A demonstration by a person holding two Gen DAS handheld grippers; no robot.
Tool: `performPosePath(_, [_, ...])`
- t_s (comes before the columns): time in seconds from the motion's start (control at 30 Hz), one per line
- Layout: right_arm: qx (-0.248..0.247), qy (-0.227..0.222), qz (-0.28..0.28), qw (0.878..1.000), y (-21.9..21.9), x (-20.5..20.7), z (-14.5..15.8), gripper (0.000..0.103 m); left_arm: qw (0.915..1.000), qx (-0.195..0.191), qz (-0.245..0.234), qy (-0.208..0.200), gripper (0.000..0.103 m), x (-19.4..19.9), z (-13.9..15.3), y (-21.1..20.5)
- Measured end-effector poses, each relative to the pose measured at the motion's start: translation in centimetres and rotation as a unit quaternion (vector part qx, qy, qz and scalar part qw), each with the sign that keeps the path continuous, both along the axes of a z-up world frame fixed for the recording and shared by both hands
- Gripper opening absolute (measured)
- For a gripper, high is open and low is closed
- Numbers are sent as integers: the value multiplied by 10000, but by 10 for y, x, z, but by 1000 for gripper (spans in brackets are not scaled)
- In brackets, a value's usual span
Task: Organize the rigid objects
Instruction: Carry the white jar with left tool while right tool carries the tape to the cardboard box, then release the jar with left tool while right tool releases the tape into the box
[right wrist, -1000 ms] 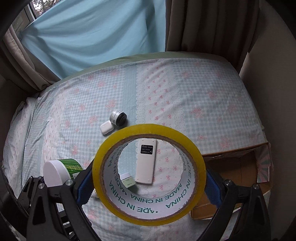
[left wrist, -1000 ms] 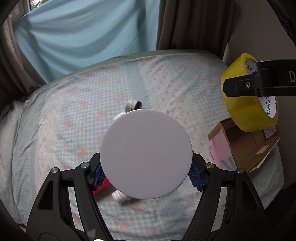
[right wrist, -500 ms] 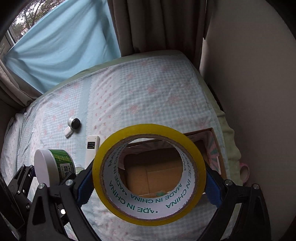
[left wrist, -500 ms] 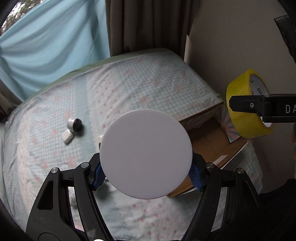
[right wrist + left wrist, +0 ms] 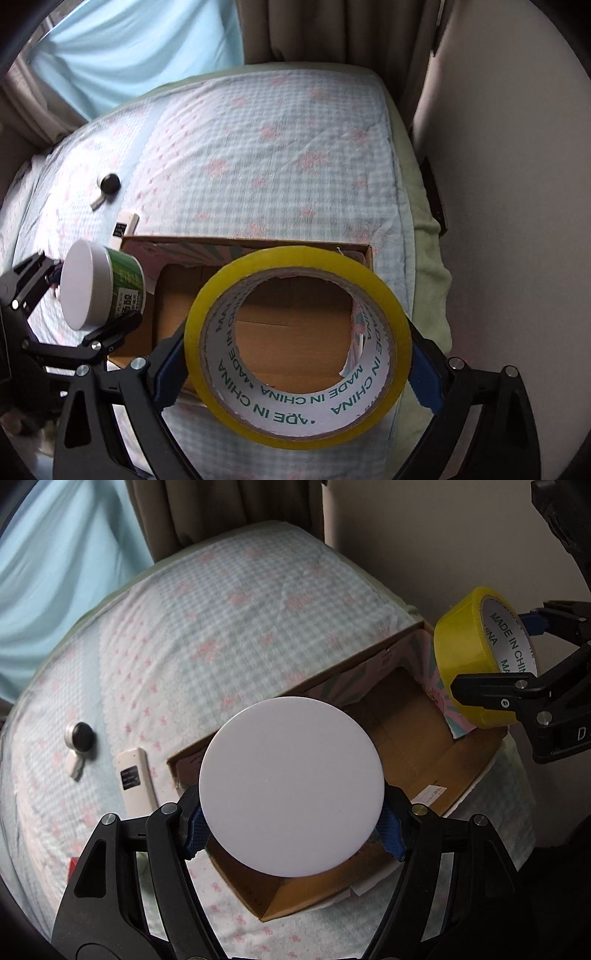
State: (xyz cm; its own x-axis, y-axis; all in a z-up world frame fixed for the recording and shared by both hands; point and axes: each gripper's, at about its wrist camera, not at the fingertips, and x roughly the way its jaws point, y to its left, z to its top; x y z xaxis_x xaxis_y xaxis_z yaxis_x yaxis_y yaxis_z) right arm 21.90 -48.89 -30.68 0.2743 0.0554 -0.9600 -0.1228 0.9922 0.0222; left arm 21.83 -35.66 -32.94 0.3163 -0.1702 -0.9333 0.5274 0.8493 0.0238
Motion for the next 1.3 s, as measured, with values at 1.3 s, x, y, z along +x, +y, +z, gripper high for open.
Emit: performPosePath(1.3, [-383,-180,1929,9803,18,-24,-69,103,9960,398,143,787,103,30,-60,-18])
